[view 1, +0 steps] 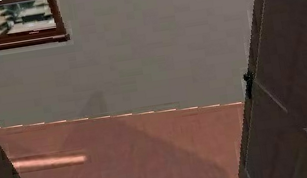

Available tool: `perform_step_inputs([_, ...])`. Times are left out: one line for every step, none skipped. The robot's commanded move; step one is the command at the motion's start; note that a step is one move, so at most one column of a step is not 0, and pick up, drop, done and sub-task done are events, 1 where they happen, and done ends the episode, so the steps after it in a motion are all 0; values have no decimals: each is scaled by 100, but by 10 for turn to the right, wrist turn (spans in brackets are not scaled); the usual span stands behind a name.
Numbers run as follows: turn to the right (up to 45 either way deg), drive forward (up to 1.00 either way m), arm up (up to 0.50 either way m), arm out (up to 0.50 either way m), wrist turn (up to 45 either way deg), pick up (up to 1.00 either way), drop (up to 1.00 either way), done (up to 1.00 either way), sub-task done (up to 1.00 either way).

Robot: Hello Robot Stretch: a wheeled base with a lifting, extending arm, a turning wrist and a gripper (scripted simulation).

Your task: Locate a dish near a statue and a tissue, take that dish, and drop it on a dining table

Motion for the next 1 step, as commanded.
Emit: perform_step_inputs([0,90,0,0,0,0,0,0,0])
